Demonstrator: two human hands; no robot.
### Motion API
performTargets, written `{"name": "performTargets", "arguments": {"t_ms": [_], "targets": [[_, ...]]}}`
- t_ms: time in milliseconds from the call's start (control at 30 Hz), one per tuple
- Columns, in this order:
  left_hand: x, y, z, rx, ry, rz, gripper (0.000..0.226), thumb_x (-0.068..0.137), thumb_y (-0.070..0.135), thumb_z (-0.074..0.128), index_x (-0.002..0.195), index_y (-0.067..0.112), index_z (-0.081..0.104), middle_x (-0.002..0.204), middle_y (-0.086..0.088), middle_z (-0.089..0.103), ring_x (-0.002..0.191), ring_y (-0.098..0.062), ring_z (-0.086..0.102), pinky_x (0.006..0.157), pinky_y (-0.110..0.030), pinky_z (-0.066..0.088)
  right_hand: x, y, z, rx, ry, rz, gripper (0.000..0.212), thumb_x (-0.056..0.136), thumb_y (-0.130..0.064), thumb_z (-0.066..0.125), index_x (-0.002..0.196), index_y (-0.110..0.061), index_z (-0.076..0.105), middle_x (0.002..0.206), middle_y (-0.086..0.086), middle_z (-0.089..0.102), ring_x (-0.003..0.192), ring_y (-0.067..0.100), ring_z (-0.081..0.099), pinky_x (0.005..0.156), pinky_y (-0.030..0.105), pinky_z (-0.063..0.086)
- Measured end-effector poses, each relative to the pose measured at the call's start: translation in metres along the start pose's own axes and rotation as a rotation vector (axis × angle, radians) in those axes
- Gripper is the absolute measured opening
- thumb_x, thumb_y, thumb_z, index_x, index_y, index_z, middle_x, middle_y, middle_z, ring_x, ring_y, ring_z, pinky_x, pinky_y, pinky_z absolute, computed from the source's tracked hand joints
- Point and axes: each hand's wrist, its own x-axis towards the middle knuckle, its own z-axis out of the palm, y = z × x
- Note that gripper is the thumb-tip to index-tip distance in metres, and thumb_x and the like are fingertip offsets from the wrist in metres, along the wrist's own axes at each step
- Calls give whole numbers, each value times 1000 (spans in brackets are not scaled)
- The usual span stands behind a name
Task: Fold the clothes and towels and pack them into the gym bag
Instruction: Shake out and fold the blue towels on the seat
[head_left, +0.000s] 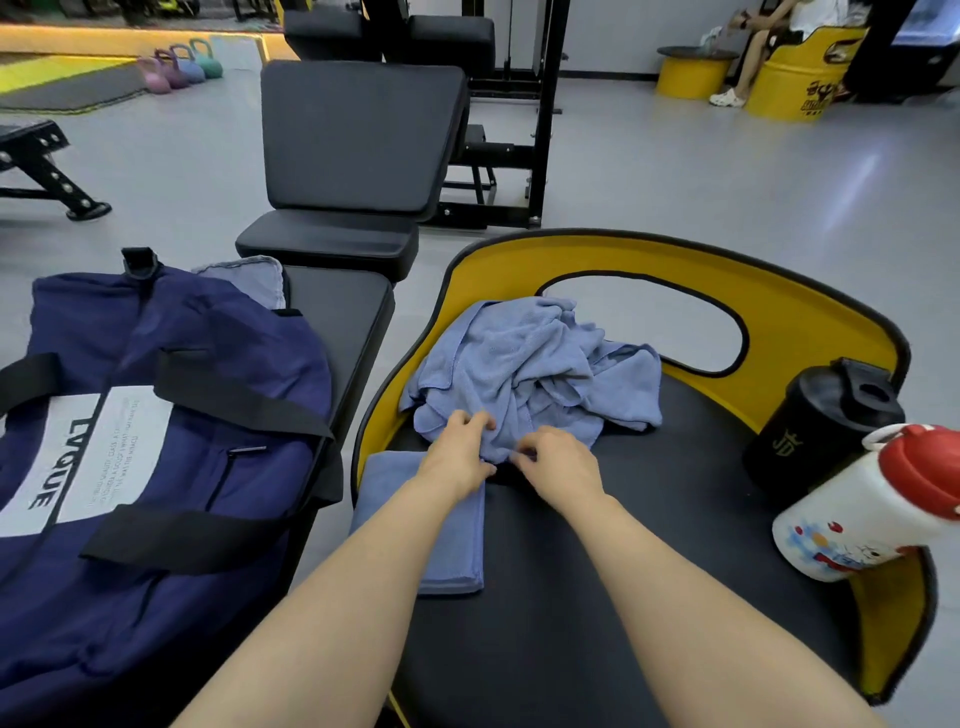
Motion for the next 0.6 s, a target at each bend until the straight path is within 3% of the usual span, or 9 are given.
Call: {"name": "performTargets", "arguments": {"t_ms": [67,167,300,367,467,600], "targets": [[-2,3,-4,48,39,35,50,83,26,70,128,17,47,129,-5,37,113,-23,48,87,-38,48,2,-6,-11,101,19,8,25,95,-33,53,96,-15,71,98,4,65,96,22,58,67,31,39],[-6,16,-13,19,149,80,31,91,29,59,118,15,58,126,-2,45,110,-20,51,83,-39,50,4,-15,-31,212,94,39,22,96,-29,51,104,-17,69,103,4,69,100,22,60,75,34,48],[-10,42,-41,-180,263,79,21,98,22,47,95,11,64,95,-9,64,87,-25,59,75,-39,50,8,-24,-62,363,179,57,21,97,-23,52,110,-15,65,107,6,68,101,23,60,77,34,48],[-15,56,-60,-224,275,112,23,99,21,46,95,7,63,89,-12,64,78,-23,55,67,-36,43,9,-28,-81,475,218,62,19,96,-21,55,109,-13,67,104,5,69,93,18,60,72,29,46],[-20,75,-89,-291,288,178,23,98,19,48,95,4,65,92,-16,66,84,-25,56,74,-40,43,6,-32,-116,611,267,80,18,94,-19,58,105,-11,69,98,6,68,85,11,55,60,16,38],[-35,109,-137,-368,339,252,19,95,17,53,102,9,69,95,-4,67,88,-13,55,76,-22,39,-1,-39,-177,652,346,27,9,90,-15,62,91,-14,71,87,0,66,85,13,57,67,18,39]]}}
